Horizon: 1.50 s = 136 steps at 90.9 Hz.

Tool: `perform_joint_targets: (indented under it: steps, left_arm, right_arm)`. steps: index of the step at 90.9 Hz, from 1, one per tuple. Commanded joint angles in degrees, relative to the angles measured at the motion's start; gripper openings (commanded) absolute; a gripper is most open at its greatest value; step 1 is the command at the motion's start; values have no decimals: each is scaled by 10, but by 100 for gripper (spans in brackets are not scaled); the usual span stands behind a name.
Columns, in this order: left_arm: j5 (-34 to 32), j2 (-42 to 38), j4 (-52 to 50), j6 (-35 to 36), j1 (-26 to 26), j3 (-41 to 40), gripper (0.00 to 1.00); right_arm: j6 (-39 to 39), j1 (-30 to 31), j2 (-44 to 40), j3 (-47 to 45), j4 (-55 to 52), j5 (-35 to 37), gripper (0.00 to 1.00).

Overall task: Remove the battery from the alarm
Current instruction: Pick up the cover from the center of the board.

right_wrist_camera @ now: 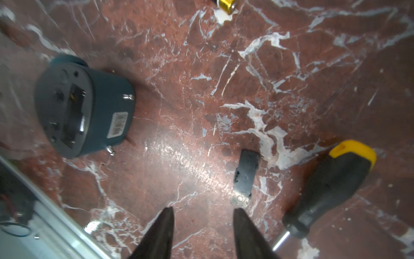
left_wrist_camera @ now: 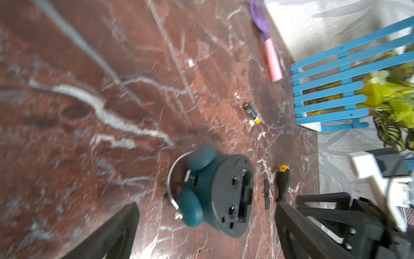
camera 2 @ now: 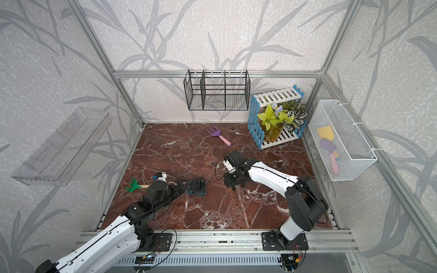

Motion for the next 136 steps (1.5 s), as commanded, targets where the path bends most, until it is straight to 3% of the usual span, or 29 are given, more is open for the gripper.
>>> perform_joint_targets:
  steps: [1, 10, 20, 39, 78, 112, 121, 136]
  left_arm:
    - [-66, 12, 130, 64, 8, 17, 99]
    - [-64, 42, 184, 71, 22, 19, 98]
    - [-49, 58, 171, 89, 31, 31, 98]
    - [-42, 34, 191, 65, 49, -4, 98]
    - [-9, 39, 189, 73, 81, 1, 98]
    - [33, 51, 211, 100, 101, 9, 98]
    - [82, 57, 234, 152, 108, 18, 97]
    - [249, 68, 238, 369, 110, 76, 97]
  right_arm:
    - [6, 10, 48, 37, -77, 72, 37]
    - [18, 20, 88, 67, -102, 97, 30]
    - [24, 27, 122, 91, -127, 101, 28]
    - [31, 32, 152, 103, -133, 116, 28]
    - [29, 36, 189, 136, -134, 116, 24]
    - [25, 33, 165, 130, -137, 108, 1]
    - [-3, 22, 103, 101, -101, 80, 0]
    - [-141, -11, -67, 28, -12, -120, 0]
